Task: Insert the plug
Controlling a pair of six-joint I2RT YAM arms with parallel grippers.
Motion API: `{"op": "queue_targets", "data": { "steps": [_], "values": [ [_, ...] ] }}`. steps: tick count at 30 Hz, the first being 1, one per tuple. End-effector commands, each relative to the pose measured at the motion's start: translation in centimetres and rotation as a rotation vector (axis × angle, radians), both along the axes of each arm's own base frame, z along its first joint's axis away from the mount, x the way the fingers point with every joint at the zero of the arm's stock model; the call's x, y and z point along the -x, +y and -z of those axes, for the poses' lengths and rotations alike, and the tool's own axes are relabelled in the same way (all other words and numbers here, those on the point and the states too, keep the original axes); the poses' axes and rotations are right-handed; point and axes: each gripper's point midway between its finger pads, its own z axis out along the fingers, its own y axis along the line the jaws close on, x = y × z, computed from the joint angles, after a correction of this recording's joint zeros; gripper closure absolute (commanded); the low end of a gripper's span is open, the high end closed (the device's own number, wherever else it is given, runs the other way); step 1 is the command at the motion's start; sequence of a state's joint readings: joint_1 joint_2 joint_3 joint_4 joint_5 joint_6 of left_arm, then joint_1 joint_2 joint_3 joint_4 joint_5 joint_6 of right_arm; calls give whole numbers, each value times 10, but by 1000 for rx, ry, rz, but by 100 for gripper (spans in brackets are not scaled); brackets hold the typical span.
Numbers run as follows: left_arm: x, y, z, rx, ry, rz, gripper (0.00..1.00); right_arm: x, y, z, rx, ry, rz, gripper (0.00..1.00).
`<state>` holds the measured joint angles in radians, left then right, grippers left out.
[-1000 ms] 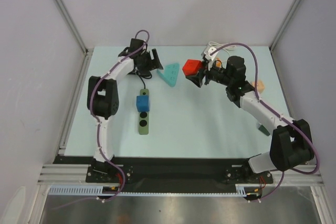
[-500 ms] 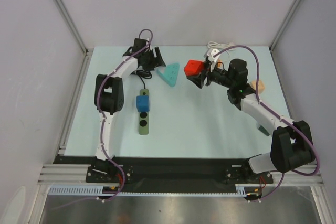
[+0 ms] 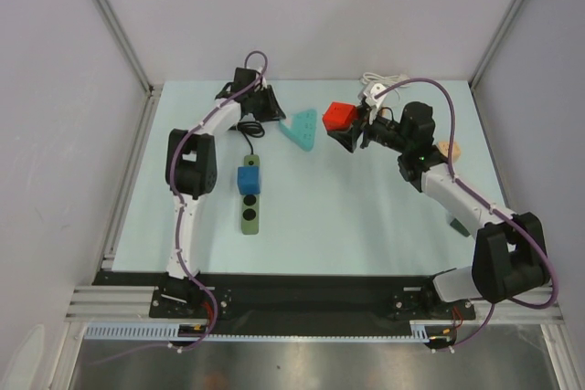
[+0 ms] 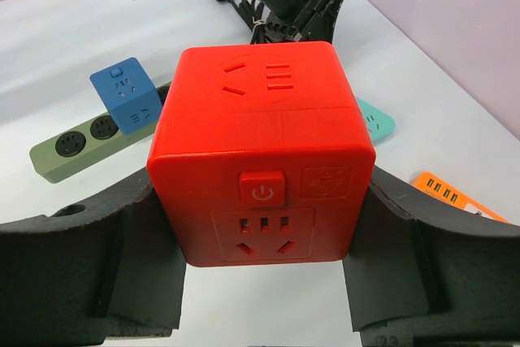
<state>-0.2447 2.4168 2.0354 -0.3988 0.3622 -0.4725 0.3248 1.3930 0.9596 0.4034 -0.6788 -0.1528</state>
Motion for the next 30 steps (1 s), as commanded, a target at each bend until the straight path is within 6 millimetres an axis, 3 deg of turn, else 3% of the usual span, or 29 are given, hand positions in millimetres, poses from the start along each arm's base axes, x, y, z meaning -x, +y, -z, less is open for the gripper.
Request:
{"op": "queue_targets", "data": {
  "steps": [1,5,9,10,11,12,14,15,18,25,30],
  "values": [
    [10,-18,-12,49,-6,59,76,6,-3,-39,-40,-111,-1,100],
    [28,-27,-12,52,12,105,85,8,-6,-40,-34,-97,17,100],
    [49,-32,-22,38,6,143,84,12,-11,-40,-25,-85,40,100],
    [51,-30,-19,17,5,133,78,13,-13,-39,-24,-81,49,100],
    [57,-27,-13,1,18,129,50,15,-14,-42,-29,-83,51,100],
    [57,-25,-12,-10,18,118,36,17,-14,-43,-31,-82,50,100],
    [56,-20,-11,-33,14,94,20,22,-13,-43,-41,-74,39,100],
    [57,-19,-11,-35,18,88,17,25,-14,-46,-45,-80,37,100],
    [57,-21,-12,-15,35,72,16,27,-14,-46,-43,-84,40,100],
    [69,-36,0,96,139,55,37,27,-15,-46,-37,-93,43,100],
    [71,-40,2,130,173,46,42,27,-17,-45,-33,-101,50,100]
  ]
}}
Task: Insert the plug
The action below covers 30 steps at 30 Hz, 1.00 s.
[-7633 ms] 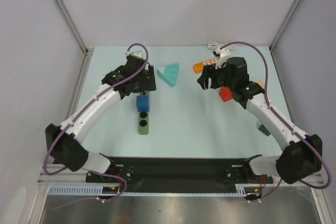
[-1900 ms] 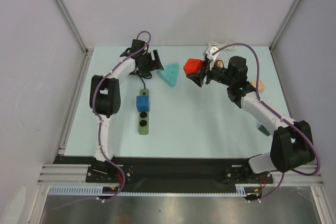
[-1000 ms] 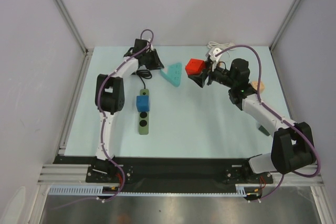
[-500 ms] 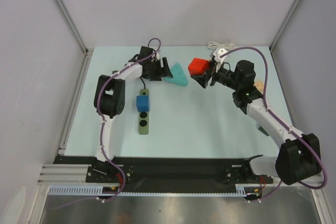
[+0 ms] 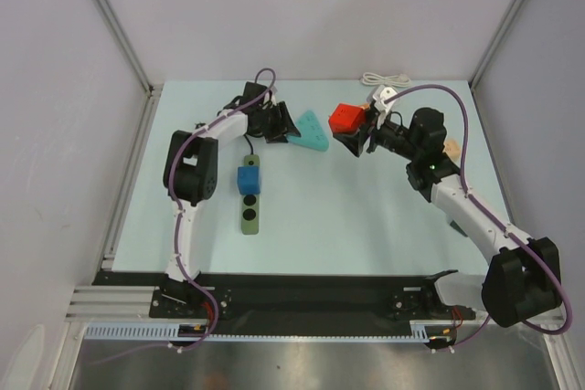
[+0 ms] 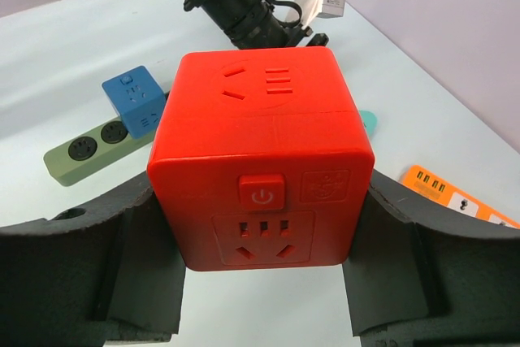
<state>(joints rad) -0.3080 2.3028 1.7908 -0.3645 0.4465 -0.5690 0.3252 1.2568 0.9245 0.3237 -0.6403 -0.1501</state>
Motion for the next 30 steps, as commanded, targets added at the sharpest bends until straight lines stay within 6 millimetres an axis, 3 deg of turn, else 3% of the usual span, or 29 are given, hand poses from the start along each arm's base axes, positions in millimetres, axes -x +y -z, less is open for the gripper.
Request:
{"op": "queue_targets", "data": {
  "steps": [1,8,12,18,19,20,22,25,30],
  "values": [
    [2,-6,-14,56,19,-12,45,3,-4,-24,-23,-84,15,100],
    [9,-19,-20,131,57,28,71,2,-5,-21,-19,-80,21,100],
    [22,-15,-18,112,69,47,73,1,-9,-15,-2,-67,45,100],
    [62,-20,-14,85,90,131,74,3,-15,-10,8,-41,83,100],
    [76,-21,-5,73,115,152,74,4,-16,-9,10,-31,90,100],
    [83,-21,-11,71,104,165,74,4,-17,-6,15,-18,94,100],
    [104,-20,-2,57,134,193,74,5,-18,10,58,30,88,100],
    [123,-15,-7,44,123,229,74,2,-28,33,162,110,128,100],
    [134,-7,-19,23,91,258,74,-8,-40,50,236,137,188,100]
  ]
}}
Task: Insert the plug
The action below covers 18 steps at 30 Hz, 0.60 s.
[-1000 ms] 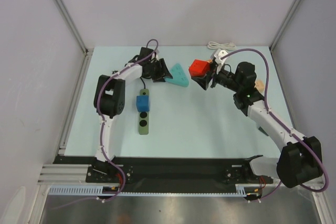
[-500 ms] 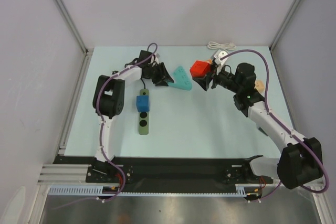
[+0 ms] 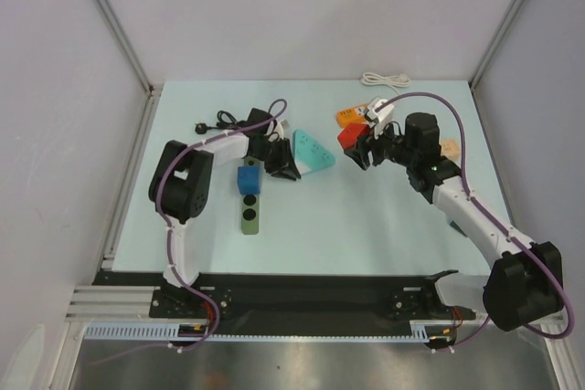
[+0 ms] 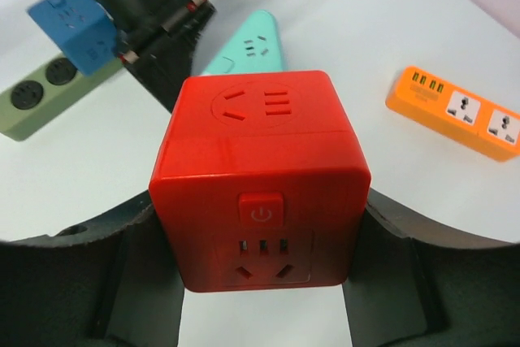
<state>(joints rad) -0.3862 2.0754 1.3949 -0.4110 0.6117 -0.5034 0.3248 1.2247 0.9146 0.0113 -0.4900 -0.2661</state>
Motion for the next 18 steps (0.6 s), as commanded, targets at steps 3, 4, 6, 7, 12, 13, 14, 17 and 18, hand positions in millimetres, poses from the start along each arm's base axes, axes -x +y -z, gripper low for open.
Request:
{"op": "queue_targets", "data": {
  "steps": [3,4,6,7,12,13,14,17,18],
  "values": [
    [-7,7,-42,11,-142,33,74,-26,-10,11,71,6,72,100],
    [-12,9,-45,0,-153,17,71,-34,-7,9,50,-15,83,100],
    [-19,13,-46,-22,-159,-11,68,-51,-5,26,58,3,100,100],
    [-25,16,-50,-29,-167,-34,65,-61,-5,29,65,1,119,100],
    [-54,21,-63,-68,-232,-104,52,-104,-2,58,104,74,180,100],
    [-63,19,-71,-65,-252,-118,52,-115,0,66,109,91,195,100],
    [-69,21,-71,-83,-260,-138,53,-120,1,70,108,102,203,100],
    [-91,23,-85,-107,-308,-194,61,-139,5,95,143,164,222,100],
    [-97,25,-87,-124,-316,-211,63,-144,5,100,151,177,225,100]
  ]
}}
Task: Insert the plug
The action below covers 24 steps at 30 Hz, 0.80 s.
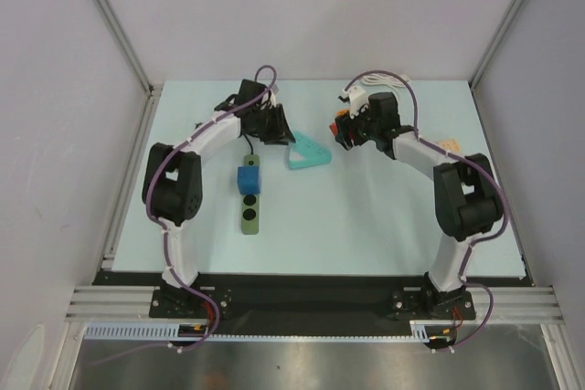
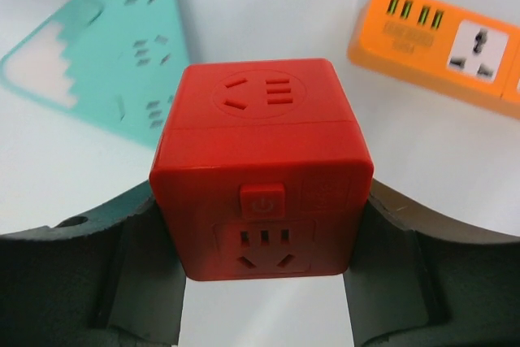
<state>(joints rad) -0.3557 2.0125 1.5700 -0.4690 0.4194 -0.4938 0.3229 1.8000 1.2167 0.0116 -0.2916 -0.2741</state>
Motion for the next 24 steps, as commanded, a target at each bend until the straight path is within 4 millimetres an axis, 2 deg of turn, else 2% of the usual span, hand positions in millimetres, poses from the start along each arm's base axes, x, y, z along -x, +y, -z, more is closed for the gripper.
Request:
{"op": "queue_targets", "data": {
  "steps": [1,2,3,4,5,6,7,11,16,20,22,23,24],
  "values": [
    [-43,8,-35,-40,-117,-111,66,-40,6,-10,-4,-41,46,100],
    [-46,11,-33,-62,-109,-130,70,-43,8,-6,-2,-33,46,100],
    [-54,15,-18,-102,-96,-156,79,-43,9,1,6,-8,42,100],
    [-65,14,-24,-104,-114,-168,85,-46,12,1,6,-9,39,100],
    [-65,14,-14,-121,-78,-169,92,-48,14,10,13,4,36,100],
    [-68,12,8,-139,-33,-165,100,-50,16,14,17,11,37,100],
    [-76,7,5,-125,-39,-162,100,-50,19,15,19,16,29,100],
    [-81,4,29,-136,9,-182,100,-51,28,28,23,56,18,100],
    [-79,0,42,-163,14,-172,99,-31,44,41,64,97,-16,100],
    [-65,-8,48,-147,35,-129,100,-9,50,46,67,141,-2,100],
    [-49,-15,55,-152,59,-87,100,8,49,46,83,152,1,100],
    [-46,-18,56,-146,54,-75,100,14,49,46,86,154,5,100],
    [-40,-22,46,-135,36,-61,100,20,47,48,98,164,19,100]
  ]
}}
